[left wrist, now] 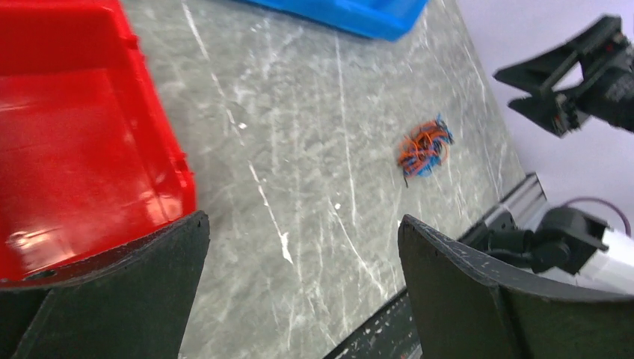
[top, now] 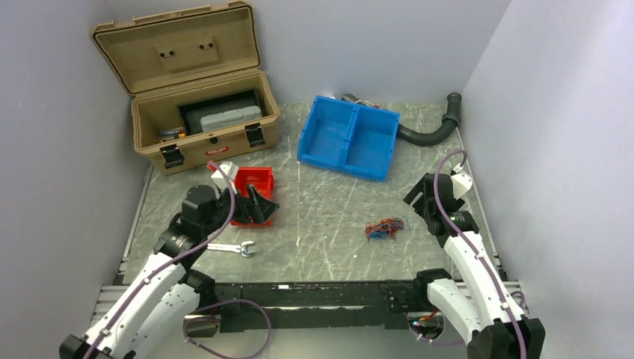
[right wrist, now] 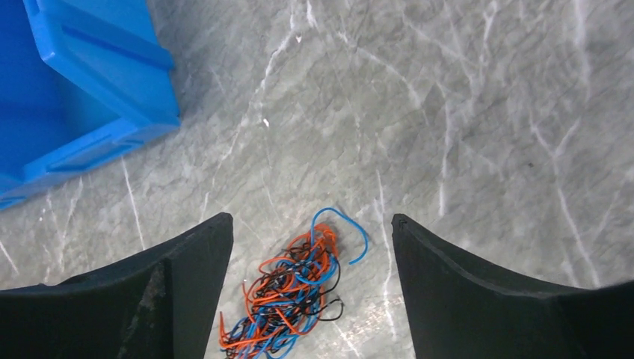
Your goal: Untangle the cables
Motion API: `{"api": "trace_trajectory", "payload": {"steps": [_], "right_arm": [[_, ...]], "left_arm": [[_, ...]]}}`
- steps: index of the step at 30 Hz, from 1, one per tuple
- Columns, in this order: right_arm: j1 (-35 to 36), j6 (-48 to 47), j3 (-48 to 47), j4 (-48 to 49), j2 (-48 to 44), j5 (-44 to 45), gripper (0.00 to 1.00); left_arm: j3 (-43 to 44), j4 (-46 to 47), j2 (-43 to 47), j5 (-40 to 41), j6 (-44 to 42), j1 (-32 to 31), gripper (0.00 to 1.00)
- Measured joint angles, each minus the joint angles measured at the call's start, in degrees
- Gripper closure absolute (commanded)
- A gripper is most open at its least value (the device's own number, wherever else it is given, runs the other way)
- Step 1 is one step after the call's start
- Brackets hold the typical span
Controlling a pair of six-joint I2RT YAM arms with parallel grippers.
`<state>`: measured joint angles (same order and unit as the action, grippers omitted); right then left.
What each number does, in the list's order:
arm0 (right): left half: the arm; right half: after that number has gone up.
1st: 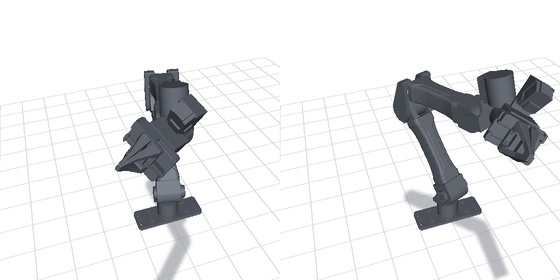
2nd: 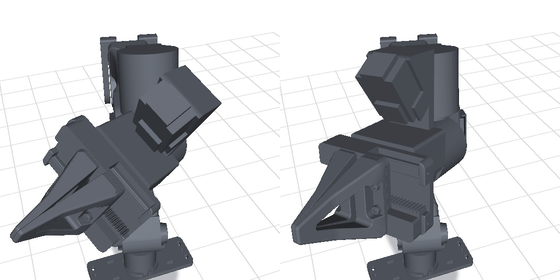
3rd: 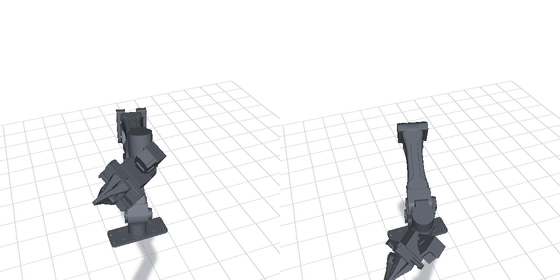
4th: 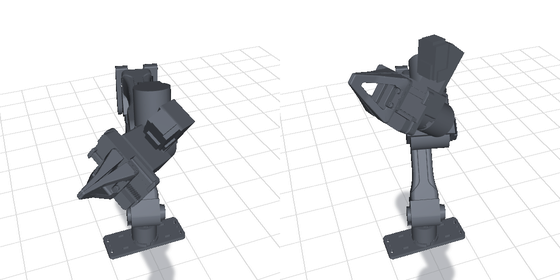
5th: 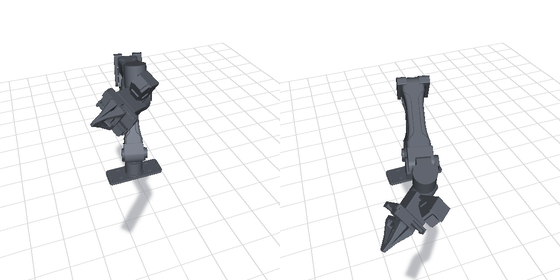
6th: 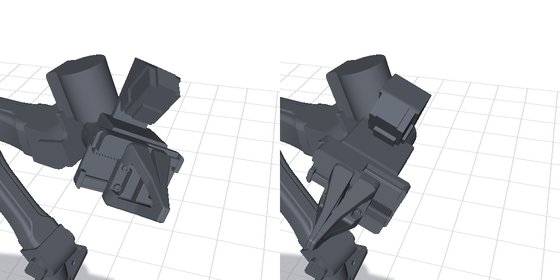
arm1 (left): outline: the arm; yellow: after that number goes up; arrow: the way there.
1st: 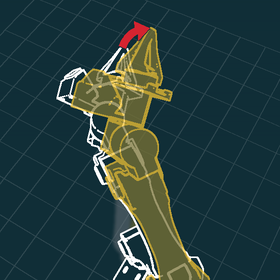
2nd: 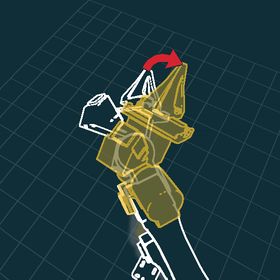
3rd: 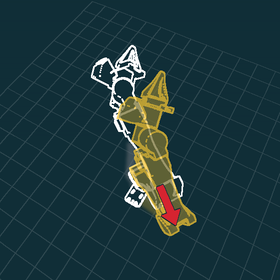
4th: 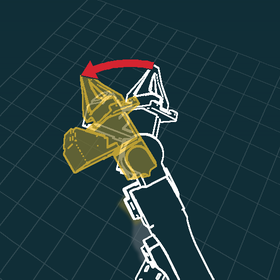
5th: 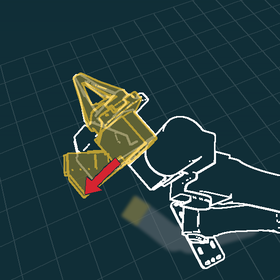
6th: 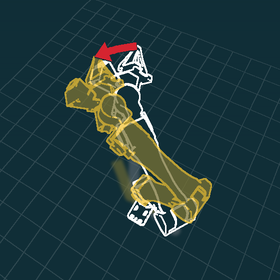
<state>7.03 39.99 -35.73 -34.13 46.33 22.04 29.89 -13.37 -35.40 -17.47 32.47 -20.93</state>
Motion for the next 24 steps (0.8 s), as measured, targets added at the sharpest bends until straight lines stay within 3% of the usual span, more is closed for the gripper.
{"api": "trace_trajectory", "payload": {"steps": [2,13,21,24], "right_arm": [[0.0,1.9,1.0,1.0,0.5,-0.7,0.33],[-0.2,8.5,4.6,3.0,11.7,-8.4,0.35],[-0.2,12.0,8.8,7.0,13.9,-14.2,0.51],[0.0,13.0,9.6,8.3,14.3,-15.7,0.69]], "left_arm": [[0.1,0.8,-1.7,1.5,-0.1,-4.1,0.01],[3.5,2.9,-10.1,7.0,-4.3,-15.6,0.01],[4.0,4.7,-12.6,9.4,-6.4,-18.3,0.01],[4.0,5.3,-12.6,10.0,-6.8,-18.7,0.01]]}}
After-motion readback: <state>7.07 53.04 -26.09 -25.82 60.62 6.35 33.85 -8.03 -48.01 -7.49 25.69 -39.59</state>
